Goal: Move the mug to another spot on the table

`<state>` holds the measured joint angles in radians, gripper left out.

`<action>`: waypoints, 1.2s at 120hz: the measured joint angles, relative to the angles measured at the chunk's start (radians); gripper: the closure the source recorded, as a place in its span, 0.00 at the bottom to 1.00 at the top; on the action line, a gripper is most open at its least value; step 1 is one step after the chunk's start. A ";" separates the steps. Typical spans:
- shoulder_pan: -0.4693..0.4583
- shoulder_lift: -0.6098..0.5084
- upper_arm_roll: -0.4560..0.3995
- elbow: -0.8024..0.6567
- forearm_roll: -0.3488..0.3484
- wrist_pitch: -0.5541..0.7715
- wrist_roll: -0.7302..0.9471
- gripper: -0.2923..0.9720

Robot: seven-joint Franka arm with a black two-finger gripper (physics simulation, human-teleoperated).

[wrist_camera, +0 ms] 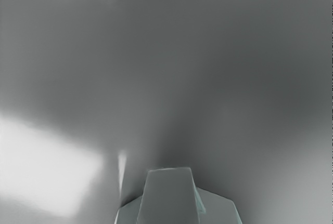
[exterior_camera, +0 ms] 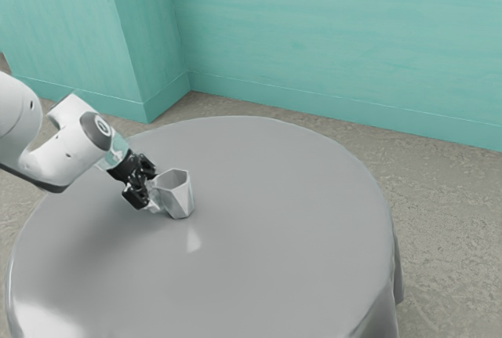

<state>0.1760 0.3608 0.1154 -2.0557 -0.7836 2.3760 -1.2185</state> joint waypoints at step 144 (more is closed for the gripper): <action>-0.073 -0.293 -0.013 0.375 0.792 -0.513 0.417 0.23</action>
<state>0.1034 0.0681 0.1024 -1.6803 0.0085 1.8631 -0.8012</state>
